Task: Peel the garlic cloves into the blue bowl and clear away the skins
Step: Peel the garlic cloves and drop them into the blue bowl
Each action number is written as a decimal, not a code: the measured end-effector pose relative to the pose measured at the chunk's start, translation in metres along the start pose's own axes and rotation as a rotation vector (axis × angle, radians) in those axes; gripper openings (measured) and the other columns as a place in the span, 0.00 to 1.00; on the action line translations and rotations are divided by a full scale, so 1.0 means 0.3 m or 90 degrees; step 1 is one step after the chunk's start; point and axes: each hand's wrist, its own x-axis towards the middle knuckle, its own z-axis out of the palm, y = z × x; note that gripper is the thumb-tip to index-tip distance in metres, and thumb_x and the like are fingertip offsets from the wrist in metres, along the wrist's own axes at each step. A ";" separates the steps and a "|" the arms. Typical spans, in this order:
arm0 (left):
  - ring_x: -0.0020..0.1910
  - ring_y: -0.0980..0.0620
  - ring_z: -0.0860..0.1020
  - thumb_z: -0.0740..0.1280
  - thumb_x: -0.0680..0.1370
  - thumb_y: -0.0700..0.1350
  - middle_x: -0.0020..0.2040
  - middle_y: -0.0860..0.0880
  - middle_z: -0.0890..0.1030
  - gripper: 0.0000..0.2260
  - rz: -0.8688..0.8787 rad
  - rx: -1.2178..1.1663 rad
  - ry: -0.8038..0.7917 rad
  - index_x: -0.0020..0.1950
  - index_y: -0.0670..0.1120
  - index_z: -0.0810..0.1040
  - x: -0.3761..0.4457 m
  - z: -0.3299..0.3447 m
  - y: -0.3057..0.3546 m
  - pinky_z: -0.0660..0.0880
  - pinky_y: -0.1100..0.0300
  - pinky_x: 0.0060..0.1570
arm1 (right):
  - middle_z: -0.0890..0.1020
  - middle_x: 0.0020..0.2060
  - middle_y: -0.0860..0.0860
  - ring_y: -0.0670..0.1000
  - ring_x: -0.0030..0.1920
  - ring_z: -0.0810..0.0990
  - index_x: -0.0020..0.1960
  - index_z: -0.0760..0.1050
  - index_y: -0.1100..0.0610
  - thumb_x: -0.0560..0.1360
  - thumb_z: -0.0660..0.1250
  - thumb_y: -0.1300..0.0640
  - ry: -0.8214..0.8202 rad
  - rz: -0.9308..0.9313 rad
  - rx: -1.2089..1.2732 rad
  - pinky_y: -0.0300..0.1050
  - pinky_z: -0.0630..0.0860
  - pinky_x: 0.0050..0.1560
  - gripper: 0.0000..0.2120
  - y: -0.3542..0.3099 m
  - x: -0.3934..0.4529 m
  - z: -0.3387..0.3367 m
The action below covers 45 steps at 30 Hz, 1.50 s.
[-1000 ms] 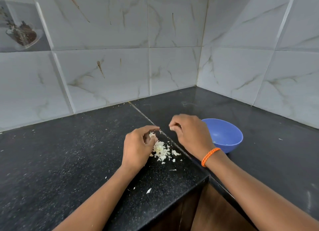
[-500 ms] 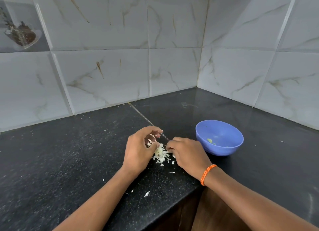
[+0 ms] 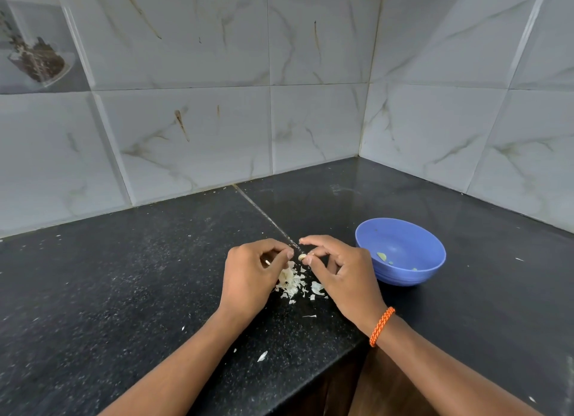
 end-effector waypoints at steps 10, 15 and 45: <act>0.48 0.54 0.87 0.79 0.79 0.46 0.49 0.59 0.89 0.05 -0.015 -0.088 -0.079 0.53 0.55 0.90 -0.005 0.002 0.001 0.81 0.56 0.50 | 0.87 0.41 0.40 0.47 0.30 0.77 0.62 0.84 0.47 0.80 0.73 0.59 0.018 -0.009 -0.063 0.31 0.69 0.33 0.13 -0.005 -0.005 -0.002; 0.47 0.55 0.87 0.80 0.78 0.48 0.48 0.60 0.89 0.05 -0.002 -0.083 -0.077 0.53 0.55 0.91 -0.007 0.003 0.007 0.81 0.57 0.48 | 0.85 0.40 0.39 0.42 0.34 0.79 0.62 0.84 0.48 0.81 0.72 0.59 0.011 -0.031 -0.086 0.29 0.69 0.36 0.12 -0.014 -0.007 0.001; 0.47 0.57 0.88 0.78 0.79 0.43 0.46 0.60 0.89 0.06 -0.029 -0.089 -0.058 0.51 0.54 0.92 -0.032 0.023 0.043 0.85 0.47 0.50 | 0.78 0.30 0.44 0.50 0.30 0.78 0.36 0.77 0.52 0.73 0.74 0.56 0.052 -0.025 -0.027 0.48 0.76 0.30 0.09 -0.029 0.002 0.024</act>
